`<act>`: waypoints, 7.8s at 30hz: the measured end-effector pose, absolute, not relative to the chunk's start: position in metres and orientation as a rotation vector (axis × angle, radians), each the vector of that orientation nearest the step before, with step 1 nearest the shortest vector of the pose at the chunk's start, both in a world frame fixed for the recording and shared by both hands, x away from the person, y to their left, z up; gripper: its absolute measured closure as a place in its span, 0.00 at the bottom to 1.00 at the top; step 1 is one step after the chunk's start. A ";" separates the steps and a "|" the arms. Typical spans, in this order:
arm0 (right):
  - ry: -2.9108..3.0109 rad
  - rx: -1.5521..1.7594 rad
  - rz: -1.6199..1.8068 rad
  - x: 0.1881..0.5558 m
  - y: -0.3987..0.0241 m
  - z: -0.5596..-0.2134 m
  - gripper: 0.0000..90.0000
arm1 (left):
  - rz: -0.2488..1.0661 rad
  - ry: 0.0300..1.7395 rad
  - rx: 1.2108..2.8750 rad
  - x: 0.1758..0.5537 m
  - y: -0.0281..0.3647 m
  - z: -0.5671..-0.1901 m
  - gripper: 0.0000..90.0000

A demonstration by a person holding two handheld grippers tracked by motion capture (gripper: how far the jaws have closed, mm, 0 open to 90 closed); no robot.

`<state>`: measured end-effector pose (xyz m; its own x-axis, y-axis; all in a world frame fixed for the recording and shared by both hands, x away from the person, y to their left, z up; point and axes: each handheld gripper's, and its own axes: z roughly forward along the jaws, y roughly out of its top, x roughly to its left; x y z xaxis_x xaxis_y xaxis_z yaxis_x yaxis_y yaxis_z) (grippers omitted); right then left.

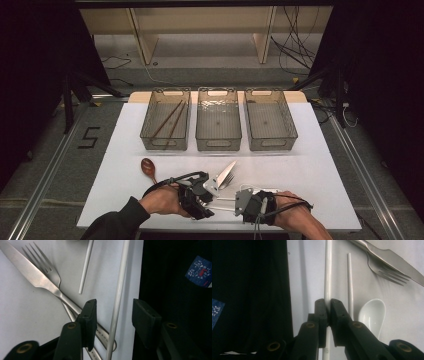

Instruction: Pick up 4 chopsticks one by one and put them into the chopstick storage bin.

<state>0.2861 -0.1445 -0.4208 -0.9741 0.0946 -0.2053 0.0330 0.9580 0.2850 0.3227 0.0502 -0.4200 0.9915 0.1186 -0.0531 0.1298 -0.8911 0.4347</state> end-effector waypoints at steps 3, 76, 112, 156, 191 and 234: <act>2.892 0.092 0.419 0.286 -0.144 -0.420 0.94 | -0.047 0.168 2.690 0.323 0.049 -0.422 0.68; 2.633 0.750 0.856 0.302 -0.208 -0.411 0.33 | 0.189 0.760 2.306 0.383 0.135 -0.396 0.94; 2.657 0.740 0.840 0.302 -0.204 -0.414 0.32 | 0.345 1.157 2.071 0.482 0.202 -0.370 0.94; 2.675 0.718 0.819 0.302 -0.204 -0.414 0.32 | 0.333 1.469 2.019 0.548 0.206 -0.399 0.93; 2.777 0.758 0.626 0.317 -0.215 -0.436 0.34 | 0.216 0.955 1.957 0.400 0.169 -0.379 0.22; 2.989 0.537 0.219 0.318 -0.209 -0.454 0.90 | 0.210 0.782 2.050 0.347 0.153 -0.404 0.18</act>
